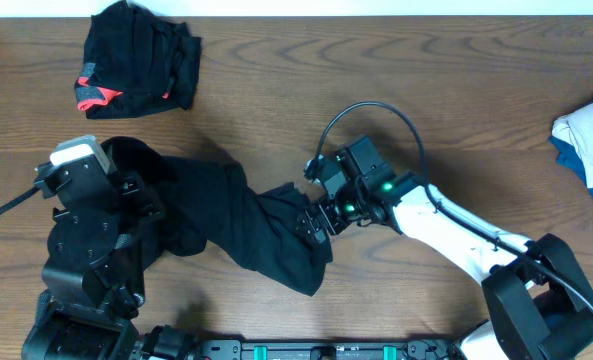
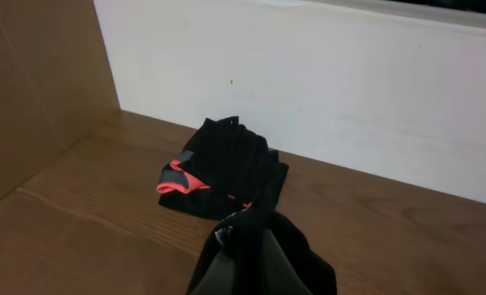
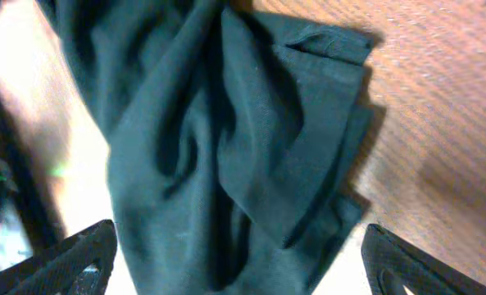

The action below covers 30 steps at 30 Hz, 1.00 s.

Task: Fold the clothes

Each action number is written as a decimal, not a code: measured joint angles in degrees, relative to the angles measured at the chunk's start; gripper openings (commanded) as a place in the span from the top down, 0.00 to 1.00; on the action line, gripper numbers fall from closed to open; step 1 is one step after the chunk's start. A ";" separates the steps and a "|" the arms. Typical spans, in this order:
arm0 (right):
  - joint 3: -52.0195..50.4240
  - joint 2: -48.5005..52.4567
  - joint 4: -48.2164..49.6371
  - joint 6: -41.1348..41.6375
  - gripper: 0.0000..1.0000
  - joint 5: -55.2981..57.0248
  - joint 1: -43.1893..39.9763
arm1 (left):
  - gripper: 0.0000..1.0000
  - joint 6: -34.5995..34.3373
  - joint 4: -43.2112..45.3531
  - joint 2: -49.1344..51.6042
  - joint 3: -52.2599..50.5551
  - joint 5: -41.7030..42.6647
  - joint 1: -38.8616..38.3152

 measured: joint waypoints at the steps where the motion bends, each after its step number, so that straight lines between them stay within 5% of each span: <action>1: 0.00 0.09 0.24 0.81 0.07 -0.63 -0.04 | 0.94 0.00 -0.02 0.00 0.02 0.00 0.00; 13: 0.00 4.15 0.74 9.25 0.10 -5.07 -0.15 | 0.94 0.00 -0.39 0.07 0.00 0.00 0.00; 30: 0.44 7.48 2.99 10.73 0.23 -5.33 -0.15 | 0.94 0.00 -0.57 0.07 0.02 0.00 0.00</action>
